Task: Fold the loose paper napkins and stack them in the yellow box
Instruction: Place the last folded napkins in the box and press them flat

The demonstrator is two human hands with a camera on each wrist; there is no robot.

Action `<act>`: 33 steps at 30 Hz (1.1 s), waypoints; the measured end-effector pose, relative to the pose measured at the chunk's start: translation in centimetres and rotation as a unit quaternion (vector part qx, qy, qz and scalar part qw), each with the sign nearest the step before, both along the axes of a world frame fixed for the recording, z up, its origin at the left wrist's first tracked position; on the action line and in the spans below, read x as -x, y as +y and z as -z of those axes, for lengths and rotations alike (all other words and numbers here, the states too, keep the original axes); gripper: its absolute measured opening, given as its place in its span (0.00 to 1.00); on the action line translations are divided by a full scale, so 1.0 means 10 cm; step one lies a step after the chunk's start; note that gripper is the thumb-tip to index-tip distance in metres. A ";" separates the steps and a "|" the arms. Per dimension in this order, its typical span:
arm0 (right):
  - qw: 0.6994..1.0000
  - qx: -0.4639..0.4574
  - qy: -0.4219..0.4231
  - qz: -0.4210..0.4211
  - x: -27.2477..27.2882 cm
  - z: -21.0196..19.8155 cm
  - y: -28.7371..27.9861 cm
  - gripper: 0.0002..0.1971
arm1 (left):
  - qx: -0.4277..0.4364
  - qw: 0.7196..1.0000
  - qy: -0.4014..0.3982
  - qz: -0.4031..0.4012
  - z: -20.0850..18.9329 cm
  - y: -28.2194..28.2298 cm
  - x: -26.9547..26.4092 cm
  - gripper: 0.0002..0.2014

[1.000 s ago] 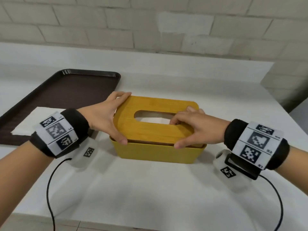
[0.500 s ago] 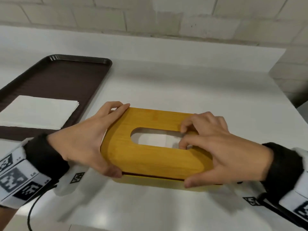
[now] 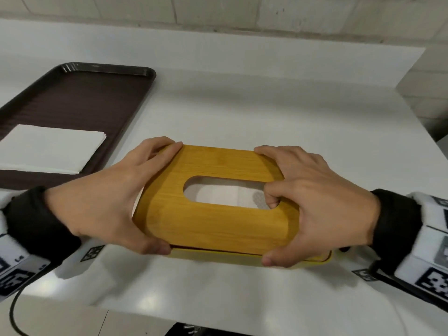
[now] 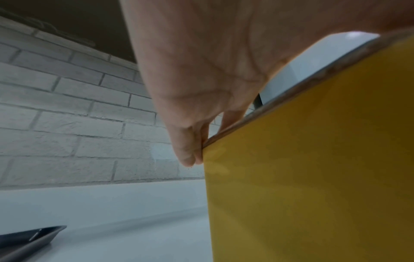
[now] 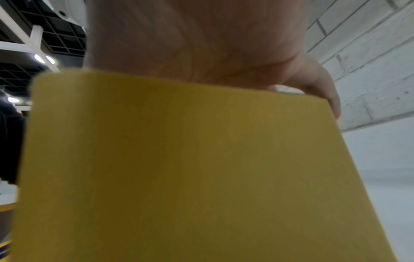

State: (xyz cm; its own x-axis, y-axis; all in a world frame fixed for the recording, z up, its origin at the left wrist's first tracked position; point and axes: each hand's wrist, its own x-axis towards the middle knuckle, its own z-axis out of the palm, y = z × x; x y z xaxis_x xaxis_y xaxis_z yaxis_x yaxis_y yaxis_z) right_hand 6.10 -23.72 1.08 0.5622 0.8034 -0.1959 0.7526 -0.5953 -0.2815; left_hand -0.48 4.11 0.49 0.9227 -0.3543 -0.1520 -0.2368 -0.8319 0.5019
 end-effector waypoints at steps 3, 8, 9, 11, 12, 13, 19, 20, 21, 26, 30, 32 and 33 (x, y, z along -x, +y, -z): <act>0.999 -0.034 -0.006 0.006 0.01 0.07 -0.03 0.34 | 0.004 1.000 -0.013 0.007 0.00 0.00 0.02 0.68; 0.995 -0.095 -0.032 0.021 0.05 0.16 -0.06 0.31 | -0.017 0.999 -0.040 0.020 0.02 0.01 0.08 0.66; 0.994 -0.100 -0.036 0.023 0.05 0.17 -0.06 0.31 | -0.021 0.999 -0.039 0.018 0.02 0.02 0.08 0.66; 0.993 -0.108 -0.041 0.024 0.05 0.18 -0.06 0.31 | -0.028 0.999 -0.035 0.016 0.01 0.02 0.10 0.66; 0.993 -0.111 -0.044 0.022 0.05 0.19 -0.05 0.30 | -0.032 0.999 -0.033 0.021 -0.01 -0.01 0.11 0.65; 0.992 -0.113 -0.049 0.020 0.05 0.20 -0.05 0.30 | -0.044 0.998 -0.034 0.031 -0.03 -0.05 0.10 0.65; 0.993 -0.097 -0.062 0.027 0.10 0.22 -0.05 0.31 | -0.159 0.983 -0.038 0.079 0.00 -0.28 -0.01 0.63; 0.994 -0.088 -0.063 0.026 0.11 0.22 -0.05 0.31 | -0.170 0.981 -0.041 0.086 0.02 -0.27 -0.01 0.62; 0.995 -0.080 -0.062 0.023 0.11 0.22 -0.06 0.31 | -0.180 0.979 -0.043 0.089 0.03 -0.26 0.00 0.61; 0.996 -0.069 -0.054 -0.003 0.09 0.24 -0.11 0.34 | -0.169 0.980 -0.062 0.088 0.10 -0.27 0.01 0.60; 0.995 -0.063 -0.077 -0.003 0.08 0.28 -0.10 0.33 | -0.175 0.978 -0.086 0.068 0.15 -0.35 0.04 0.61; 0.994 -0.039 -0.101 -0.010 0.09 0.29 -0.09 0.30 | -0.187 0.976 -0.083 0.068 0.14 -0.36 0.04 0.62; 0.994 -0.022 -0.111 -0.013 0.10 0.29 -0.09 0.29 | -0.192 0.975 -0.084 0.067 0.14 -0.36 0.04 0.63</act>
